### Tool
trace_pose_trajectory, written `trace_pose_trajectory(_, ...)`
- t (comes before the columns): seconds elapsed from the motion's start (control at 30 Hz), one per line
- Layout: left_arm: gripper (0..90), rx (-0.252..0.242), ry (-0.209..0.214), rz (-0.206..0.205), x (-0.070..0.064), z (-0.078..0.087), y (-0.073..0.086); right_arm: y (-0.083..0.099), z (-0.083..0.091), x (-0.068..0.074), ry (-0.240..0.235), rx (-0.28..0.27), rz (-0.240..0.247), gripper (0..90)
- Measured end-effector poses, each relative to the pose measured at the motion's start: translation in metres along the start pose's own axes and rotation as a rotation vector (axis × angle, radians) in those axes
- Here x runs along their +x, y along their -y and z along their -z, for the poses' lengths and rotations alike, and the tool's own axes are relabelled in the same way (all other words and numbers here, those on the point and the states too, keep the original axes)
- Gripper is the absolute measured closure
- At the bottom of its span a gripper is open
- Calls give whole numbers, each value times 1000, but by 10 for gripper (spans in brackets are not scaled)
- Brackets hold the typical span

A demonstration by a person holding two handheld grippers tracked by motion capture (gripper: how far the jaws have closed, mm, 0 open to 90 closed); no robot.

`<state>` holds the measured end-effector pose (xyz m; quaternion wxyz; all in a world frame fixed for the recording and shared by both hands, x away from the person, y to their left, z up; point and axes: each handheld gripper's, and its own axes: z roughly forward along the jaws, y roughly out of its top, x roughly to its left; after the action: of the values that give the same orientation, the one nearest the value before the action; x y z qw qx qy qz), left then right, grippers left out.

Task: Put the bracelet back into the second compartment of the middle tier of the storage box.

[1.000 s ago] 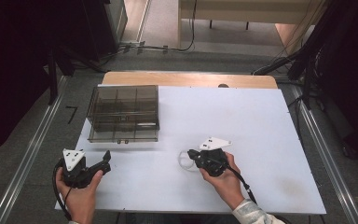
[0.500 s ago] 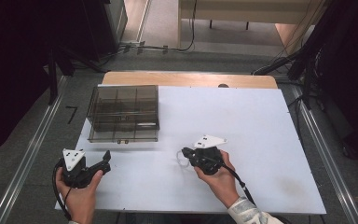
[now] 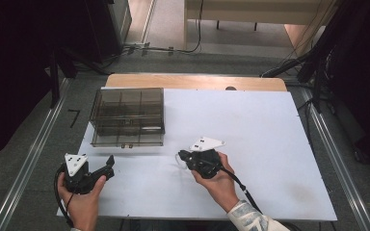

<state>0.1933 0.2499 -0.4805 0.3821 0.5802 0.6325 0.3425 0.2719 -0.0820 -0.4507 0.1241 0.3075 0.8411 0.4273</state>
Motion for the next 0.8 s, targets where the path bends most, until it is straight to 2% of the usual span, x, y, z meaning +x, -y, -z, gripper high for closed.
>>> trace_pose_trajectory(0.8,112,9,4,-3,0,-1,0,-25,-17,25,-55,-24,27,850)
